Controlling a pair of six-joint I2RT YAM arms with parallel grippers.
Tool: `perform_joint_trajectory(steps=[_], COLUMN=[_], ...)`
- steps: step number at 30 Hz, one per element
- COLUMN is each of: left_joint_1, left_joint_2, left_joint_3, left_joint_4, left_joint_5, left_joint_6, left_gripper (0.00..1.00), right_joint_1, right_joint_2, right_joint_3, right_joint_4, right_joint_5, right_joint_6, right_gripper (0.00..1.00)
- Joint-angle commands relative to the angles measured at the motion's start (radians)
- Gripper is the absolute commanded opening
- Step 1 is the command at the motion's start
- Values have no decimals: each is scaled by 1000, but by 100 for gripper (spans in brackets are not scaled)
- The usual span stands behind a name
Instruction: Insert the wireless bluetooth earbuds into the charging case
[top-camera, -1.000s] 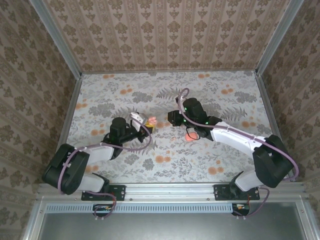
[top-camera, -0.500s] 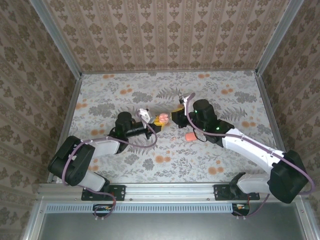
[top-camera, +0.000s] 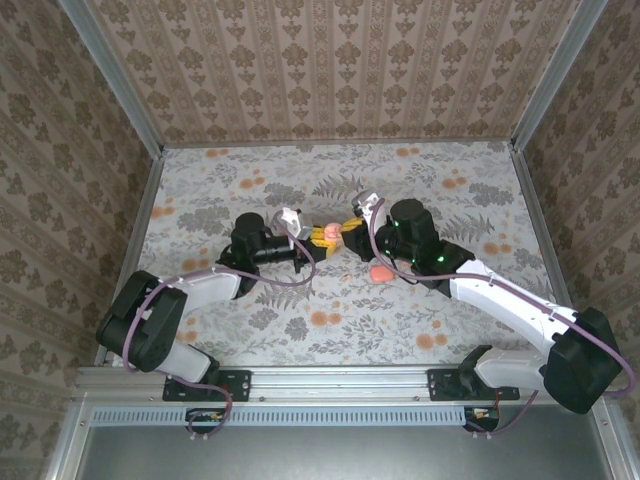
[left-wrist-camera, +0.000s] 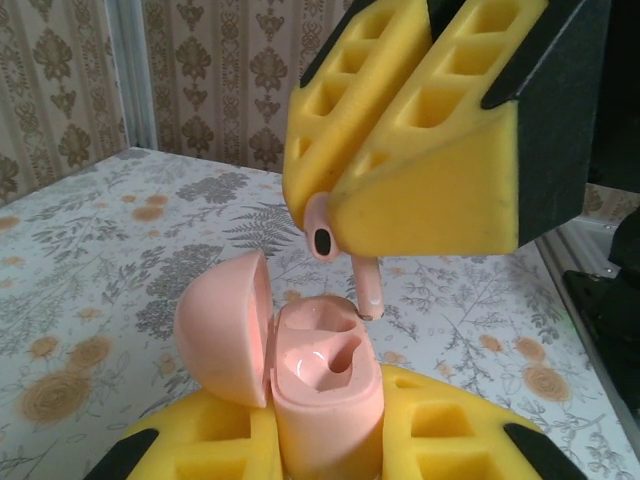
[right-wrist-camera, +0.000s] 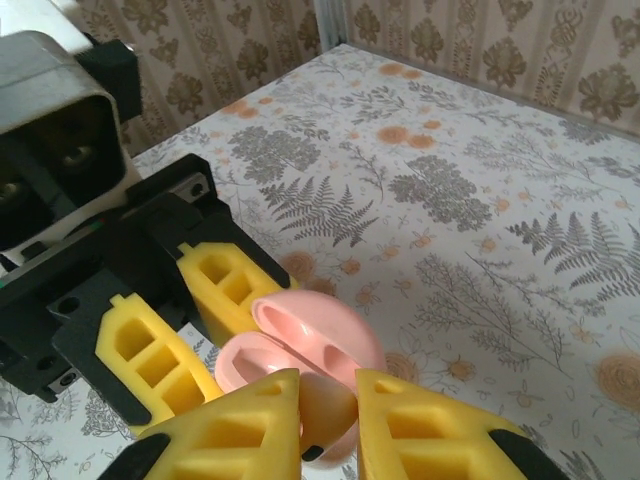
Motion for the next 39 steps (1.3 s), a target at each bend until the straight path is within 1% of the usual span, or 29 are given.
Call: perform_joint_trajectory(steps=[1,27,39], left_joint_1=[-6,-11,-11], left_joint_2=[3,-2,-1], left_joint_3=[35,65,78], left_joint_4=[-14,-25,-23], left_joint_5=[72,98,102], left_joint_6=[-27,-54,-63], left_gripper=[18,18,18], right_joint_1=[-6,-5,-5], right_joint_2=[-18,13,11], right_joint_3=[47,78,77], right_joint_4=[-28,-62,-114], right_joint_5=[-57,-62,-82], right_joint_6=[-46,-85,-144], right_gripper=[17,17,17])
